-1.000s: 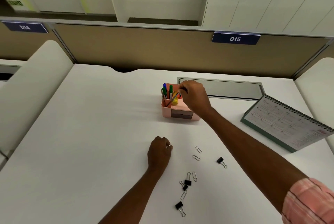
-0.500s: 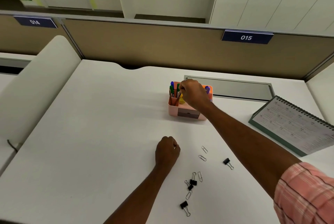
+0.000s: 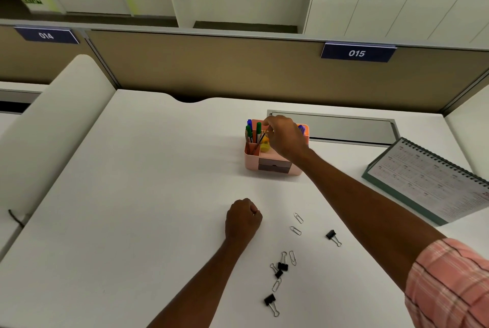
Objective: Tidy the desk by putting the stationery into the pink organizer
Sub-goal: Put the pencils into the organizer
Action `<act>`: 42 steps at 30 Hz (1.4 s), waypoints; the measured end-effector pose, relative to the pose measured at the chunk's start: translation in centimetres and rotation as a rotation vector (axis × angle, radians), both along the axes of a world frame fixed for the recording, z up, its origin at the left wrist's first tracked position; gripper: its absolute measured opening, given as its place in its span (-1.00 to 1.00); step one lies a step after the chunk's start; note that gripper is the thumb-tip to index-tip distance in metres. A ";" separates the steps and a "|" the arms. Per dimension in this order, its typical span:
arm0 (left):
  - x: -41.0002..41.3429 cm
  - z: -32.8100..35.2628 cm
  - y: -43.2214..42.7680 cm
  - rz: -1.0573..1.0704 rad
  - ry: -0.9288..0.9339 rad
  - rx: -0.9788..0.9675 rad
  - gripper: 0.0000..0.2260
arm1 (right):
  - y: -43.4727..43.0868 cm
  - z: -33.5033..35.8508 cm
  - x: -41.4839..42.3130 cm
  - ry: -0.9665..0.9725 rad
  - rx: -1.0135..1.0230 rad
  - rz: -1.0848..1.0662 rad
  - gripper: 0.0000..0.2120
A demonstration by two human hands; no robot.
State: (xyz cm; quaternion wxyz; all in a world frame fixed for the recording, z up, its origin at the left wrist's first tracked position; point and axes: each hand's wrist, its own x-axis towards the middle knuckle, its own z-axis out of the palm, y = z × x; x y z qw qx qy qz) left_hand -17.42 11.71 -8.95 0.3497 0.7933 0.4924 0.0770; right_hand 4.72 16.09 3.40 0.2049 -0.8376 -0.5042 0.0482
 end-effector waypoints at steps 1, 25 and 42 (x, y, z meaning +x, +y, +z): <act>0.0 0.1 0.1 0.014 -0.008 -0.020 -0.94 | -0.2 0.0 0.1 0.003 0.011 -0.005 -0.73; 1.0 10.8 6.9 0.384 -0.658 -0.200 -0.90 | -17.5 -2.2 -3.0 0.368 0.188 -0.142 -0.78; 6.5 10.8 11.4 0.269 -0.511 0.231 -0.85 | -22.9 -4.2 -4.4 0.497 0.096 -0.267 -0.85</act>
